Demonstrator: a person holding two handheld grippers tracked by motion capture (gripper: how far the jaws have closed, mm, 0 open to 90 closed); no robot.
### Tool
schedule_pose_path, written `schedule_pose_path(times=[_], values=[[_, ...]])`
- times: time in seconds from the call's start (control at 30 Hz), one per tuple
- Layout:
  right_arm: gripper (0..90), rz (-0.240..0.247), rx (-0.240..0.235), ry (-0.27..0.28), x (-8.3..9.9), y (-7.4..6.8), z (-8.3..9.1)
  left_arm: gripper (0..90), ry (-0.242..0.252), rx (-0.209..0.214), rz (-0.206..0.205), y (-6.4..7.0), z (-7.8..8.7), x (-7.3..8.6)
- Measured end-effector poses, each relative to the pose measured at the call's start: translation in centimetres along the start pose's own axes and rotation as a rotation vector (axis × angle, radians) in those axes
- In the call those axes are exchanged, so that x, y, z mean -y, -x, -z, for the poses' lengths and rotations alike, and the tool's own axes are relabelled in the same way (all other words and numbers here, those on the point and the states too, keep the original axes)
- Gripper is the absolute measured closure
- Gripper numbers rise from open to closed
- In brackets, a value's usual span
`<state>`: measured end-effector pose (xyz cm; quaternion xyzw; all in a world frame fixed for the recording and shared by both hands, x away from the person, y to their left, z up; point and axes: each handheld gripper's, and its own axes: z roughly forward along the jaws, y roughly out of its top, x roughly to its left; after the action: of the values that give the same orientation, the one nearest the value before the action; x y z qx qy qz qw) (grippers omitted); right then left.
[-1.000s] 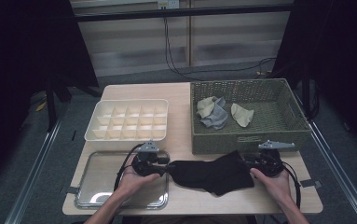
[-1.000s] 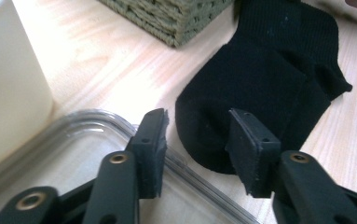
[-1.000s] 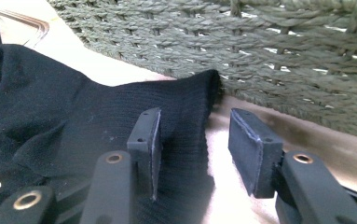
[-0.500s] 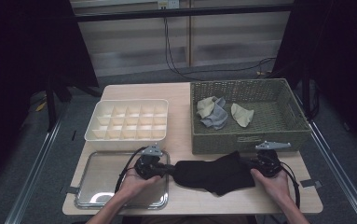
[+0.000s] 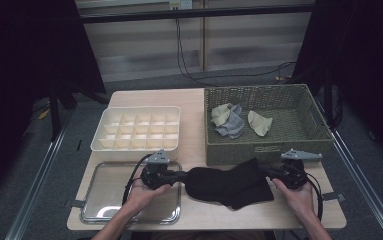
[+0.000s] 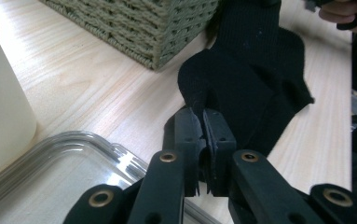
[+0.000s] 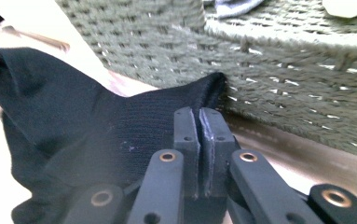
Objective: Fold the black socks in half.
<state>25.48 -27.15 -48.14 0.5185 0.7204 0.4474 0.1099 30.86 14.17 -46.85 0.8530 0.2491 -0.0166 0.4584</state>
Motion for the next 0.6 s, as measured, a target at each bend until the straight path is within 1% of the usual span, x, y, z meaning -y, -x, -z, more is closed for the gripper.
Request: schedule_pose_path(times=[0.1,0.17,0.23,0.27,0.3,0.4,0.43,0.5,0.53,0.6], values=[[86.7,-0.006,-0.012,0.015,0.0,-0.3,0.8,85.8,0.012,0.002,-0.002,0.2,0.4,-0.1],[86.8,-0.008,-0.024,0.036,-0.1,-0.5,1.5,85.9,0.019,0.012,-0.011,0.4,0.7,-0.4],[86.8,-0.008,-0.026,0.046,-0.1,-0.7,2.1,85.9,0.031,0.033,-0.011,0.8,1.0,-0.6],[86.9,-0.017,-0.029,0.048,0.0,-1.0,2.6,85.8,0.031,0.04,-0.009,1.0,1.1,-0.6],[86.9,-0.017,-0.029,0.048,0.0,-1.0,2.6,85.8,0.033,0.047,-0.009,1.2,1.2,-0.6],[86.9,-0.026,-0.047,0.055,0.4,-1.4,3.6,85.7,0.02,0.062,-0.019,1.8,1.4,-0.4],[86.9,-0.025,-0.052,0.05,0.6,-1.5,3.8,85.8,0.017,0.071,-0.018,1.9,1.4,-0.3],[86.9,-0.023,-0.05,0.024,1.2,-1.8,3.9,85.7,0.001,0.072,-0.022,2.0,1.4,-0.1],[86.9,-0.024,-0.048,0.015,1.5,-1.9,3.9,85.7,-0.01,0.072,-0.019,2.0,1.2,0.1],[86.9,-0.025,-0.045,0.008,1.8,-1.8,3.8,85.8,-0.04,0.055,-0.036,2.1,0.8,0.2]])
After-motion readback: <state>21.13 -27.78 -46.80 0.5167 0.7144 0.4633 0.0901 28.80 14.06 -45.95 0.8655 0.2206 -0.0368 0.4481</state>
